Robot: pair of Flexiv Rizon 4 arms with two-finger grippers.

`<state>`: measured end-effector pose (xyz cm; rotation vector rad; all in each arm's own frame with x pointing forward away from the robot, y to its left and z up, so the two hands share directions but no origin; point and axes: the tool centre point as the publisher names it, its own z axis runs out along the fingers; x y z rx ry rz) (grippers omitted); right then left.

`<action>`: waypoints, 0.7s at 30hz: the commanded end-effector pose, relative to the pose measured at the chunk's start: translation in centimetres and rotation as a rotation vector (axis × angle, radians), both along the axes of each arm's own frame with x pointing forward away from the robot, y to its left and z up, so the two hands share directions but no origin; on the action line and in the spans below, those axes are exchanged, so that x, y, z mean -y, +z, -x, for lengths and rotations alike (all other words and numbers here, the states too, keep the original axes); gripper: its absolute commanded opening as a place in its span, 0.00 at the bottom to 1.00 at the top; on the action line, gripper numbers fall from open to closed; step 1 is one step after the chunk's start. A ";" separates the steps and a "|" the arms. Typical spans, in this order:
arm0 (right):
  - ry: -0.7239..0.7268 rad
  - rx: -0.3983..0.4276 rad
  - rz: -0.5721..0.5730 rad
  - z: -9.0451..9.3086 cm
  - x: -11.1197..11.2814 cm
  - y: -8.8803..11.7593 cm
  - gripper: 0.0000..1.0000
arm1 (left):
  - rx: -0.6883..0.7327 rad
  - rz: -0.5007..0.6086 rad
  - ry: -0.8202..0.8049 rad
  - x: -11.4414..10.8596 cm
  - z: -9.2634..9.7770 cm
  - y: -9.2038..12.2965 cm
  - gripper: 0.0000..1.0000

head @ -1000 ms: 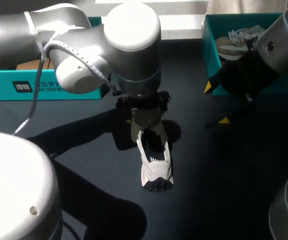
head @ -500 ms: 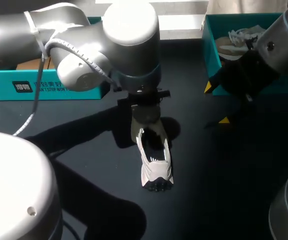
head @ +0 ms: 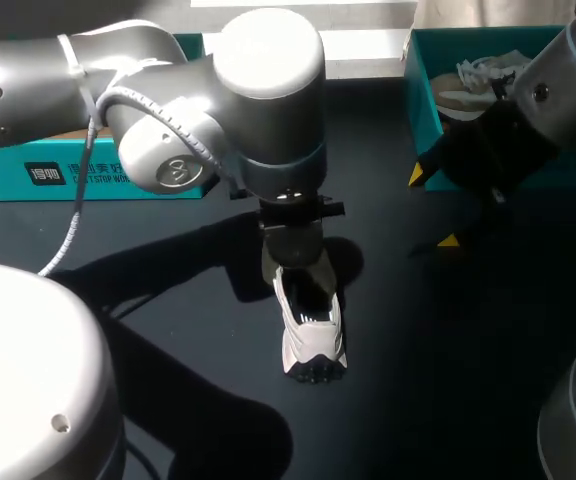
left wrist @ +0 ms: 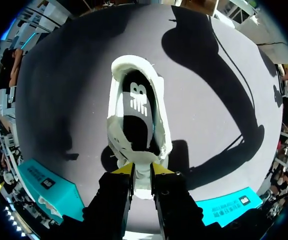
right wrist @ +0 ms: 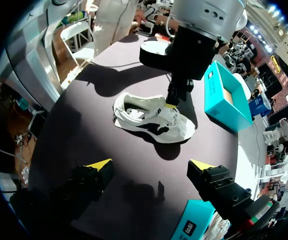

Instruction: Take the shoe out of the shoebox, open the shoe tongue, remove and reinsert the insole, then place the shoe into the shoebox

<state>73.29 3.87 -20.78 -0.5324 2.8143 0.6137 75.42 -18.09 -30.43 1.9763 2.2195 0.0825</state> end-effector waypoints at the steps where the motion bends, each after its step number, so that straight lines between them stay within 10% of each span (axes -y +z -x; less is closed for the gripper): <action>1: 0.000 0.000 0.002 0.0 -0.1 -0.1 1.00 | -0.002 0.000 -0.012 0.1 0.5 -0.7 0.22; 21: 0.000 0.000 0.002 0.0 -0.1 -0.1 1.00 | -0.020 0.011 0.008 0.6 1.1 -2.8 0.05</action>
